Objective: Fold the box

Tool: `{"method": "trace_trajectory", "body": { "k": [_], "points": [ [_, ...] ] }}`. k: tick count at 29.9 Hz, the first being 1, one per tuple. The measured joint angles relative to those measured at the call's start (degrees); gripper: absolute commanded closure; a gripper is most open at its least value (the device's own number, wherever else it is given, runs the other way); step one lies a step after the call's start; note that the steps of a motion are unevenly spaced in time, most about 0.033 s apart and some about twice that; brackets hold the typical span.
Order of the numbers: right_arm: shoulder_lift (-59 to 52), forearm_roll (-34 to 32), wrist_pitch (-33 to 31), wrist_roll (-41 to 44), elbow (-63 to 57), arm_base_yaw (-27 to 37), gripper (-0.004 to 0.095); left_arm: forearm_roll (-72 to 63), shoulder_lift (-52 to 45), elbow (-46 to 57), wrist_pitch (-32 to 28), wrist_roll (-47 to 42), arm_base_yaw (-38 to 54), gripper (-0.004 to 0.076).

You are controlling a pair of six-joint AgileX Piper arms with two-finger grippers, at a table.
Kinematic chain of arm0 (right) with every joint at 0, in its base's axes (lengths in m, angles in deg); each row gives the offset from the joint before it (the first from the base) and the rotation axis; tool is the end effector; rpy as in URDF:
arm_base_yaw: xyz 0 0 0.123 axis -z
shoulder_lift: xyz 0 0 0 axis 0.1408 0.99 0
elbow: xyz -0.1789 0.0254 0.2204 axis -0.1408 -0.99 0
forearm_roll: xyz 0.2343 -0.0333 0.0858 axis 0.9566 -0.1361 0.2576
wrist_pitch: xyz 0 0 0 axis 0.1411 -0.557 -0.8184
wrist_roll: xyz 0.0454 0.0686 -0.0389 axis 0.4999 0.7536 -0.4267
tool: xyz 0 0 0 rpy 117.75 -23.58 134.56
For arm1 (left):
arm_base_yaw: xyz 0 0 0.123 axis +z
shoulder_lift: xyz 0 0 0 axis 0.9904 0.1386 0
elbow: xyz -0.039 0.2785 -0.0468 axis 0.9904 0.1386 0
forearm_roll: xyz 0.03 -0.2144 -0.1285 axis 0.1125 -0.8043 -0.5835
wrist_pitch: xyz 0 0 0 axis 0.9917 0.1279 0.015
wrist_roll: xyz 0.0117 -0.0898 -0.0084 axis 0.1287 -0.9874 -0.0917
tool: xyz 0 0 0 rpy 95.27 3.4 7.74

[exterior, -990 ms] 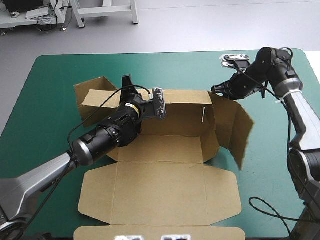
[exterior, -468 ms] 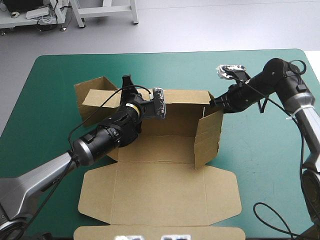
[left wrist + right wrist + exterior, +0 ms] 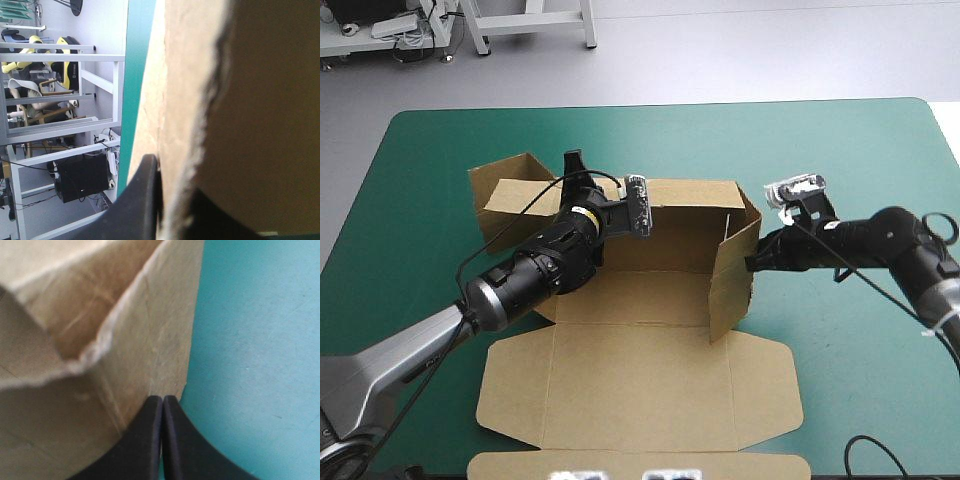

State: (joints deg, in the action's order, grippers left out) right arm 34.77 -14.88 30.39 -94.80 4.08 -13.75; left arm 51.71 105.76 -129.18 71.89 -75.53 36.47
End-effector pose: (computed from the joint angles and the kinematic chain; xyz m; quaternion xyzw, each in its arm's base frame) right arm 0.2690 0.0701 0.2977 -0.2021 0.8955 0.2201 0.3299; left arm 0.2722 -0.2091 0.3244 0.5969 0.6473 0.2804 0.3821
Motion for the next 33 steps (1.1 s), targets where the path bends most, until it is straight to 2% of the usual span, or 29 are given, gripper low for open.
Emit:
{"method": "trace_trajectory", "body": {
  "k": [4,6,9,12,17,19,24,28,33],
  "points": [
    [-3.28,13.26,6.6,-15.67,-10.59,0.0,0.0925,-0.04,0.0,0.0,0.0,0.0,0.0,0.0732],
    [-4.23,20.11,8.36,-24.74,-14.66,0.0,0.0925,-0.04,0.0,0.0,0.0,0.0,0.0,0.0732],
    [-4.77,27.15,9.57,-33.09,-17.76,0.0,0.0911,-0.27,0.0,0.0,0.0,0.0,0.0,0.0732],
    [-4.84,28.6,9.79,-35.68,-18.43,0.0,0.0803,-0.48,0.0,0.0,0.07,0.0,0.0,0.0732],
    [-6.24,26.62,6.46,-36.57,-18.47,0.0,0.0404,-0.76,0.0,0.0,0.18,0.0,0.0,0.0732],
    [-7.21,26.02,4.45,-36.57,-18.47,0.0,0.0306,-0.8,0.0,0.0,0.18,0.11,0.0,0.0733],
    [-9.09,25.9,2.73,-37.38,-18.47,0.0,0.0294,-1.11,0.0,0.0,0.18,0.52,0.0,0.0732],
    [-8.44,28.24,2.73,-39.82,-18.47,-0.14,0.0294,-1.17,0.0,-0.07,0.18,0.52,0.0,0.0732],
    [-5.95,29.94,8.9,-41.11,-18.47,-4.72,0.0294,-1.6,0.0,-0.12,0.18,0.63,0.0,0.0732]
  ]
}}
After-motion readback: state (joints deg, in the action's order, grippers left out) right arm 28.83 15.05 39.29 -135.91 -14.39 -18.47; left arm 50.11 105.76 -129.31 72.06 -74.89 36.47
